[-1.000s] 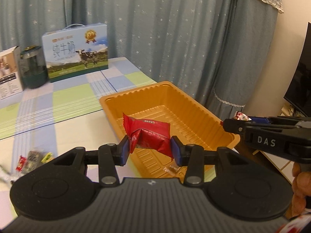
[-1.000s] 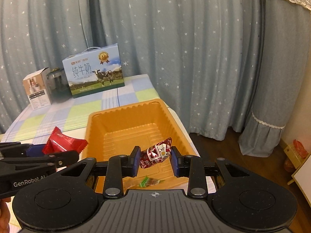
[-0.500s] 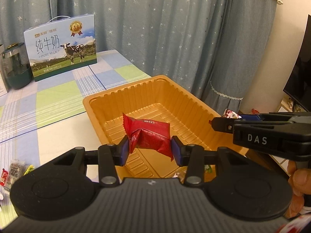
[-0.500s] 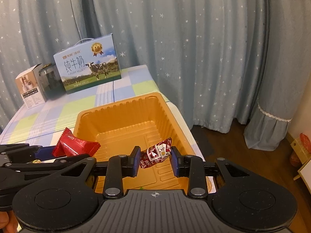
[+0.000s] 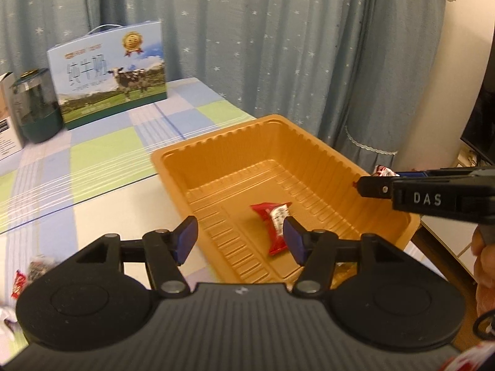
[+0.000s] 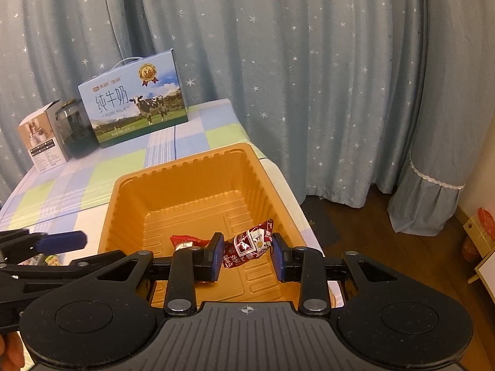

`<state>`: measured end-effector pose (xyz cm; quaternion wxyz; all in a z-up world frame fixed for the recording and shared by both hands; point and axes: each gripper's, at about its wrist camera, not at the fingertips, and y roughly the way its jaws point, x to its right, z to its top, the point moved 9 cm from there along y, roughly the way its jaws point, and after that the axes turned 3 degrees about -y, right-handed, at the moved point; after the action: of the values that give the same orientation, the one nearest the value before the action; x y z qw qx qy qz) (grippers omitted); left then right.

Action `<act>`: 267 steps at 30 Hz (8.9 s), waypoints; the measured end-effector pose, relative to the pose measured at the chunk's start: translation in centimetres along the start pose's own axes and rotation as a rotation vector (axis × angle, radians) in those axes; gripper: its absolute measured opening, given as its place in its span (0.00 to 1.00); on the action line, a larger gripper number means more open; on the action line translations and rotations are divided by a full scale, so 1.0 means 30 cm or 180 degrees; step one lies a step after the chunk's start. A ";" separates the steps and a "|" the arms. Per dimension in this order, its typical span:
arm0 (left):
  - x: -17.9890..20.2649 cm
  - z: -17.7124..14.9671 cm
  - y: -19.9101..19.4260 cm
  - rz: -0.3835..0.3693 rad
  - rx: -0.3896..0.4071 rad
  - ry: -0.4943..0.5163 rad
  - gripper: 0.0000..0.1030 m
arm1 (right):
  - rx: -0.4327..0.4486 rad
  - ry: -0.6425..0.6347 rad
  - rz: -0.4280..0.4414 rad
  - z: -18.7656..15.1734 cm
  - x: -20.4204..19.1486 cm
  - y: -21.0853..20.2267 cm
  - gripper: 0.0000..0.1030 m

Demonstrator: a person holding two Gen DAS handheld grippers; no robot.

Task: Organize snacks
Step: 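Carry both candies into the orange tray and open both grippers, then withdraw both grippers from the tray back toward the snack pile, then grasp the red square candy with the right gripper, then grasp a red candy with the left gripper while the right gripper holds its candy, then carry both red candies into the orange tray and open both grippers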

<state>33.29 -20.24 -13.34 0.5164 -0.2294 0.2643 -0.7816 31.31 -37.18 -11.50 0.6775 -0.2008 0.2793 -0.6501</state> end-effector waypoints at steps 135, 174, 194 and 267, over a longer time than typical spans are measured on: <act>-0.618 -0.367 -0.162 0.0389 -0.0026 -0.0740 0.45 | -0.0527 0.0036 0.0928 -0.274 -0.744 0.225 0.26; -0.400 -0.367 -0.451 0.0466 0.0005 -0.0732 0.18 | -0.0024 -0.0272 0.0648 -0.291 -0.667 -0.225 0.26; -0.157 -0.287 -0.542 0.0257 0.0085 -0.0550 0.18 | 0.0049 -0.0036 0.0302 -0.276 -0.424 -0.411 0.26; -0.012 -0.002 -0.014 -0.0088 -0.0131 -0.0139 0.28 | -0.0209 -0.0171 0.0001 -0.050 -0.072 0.009 0.26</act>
<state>33.11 -19.76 -13.15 0.5064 -0.2607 0.2658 -0.7778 30.57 -34.88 -12.58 0.6779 -0.2402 0.2823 -0.6348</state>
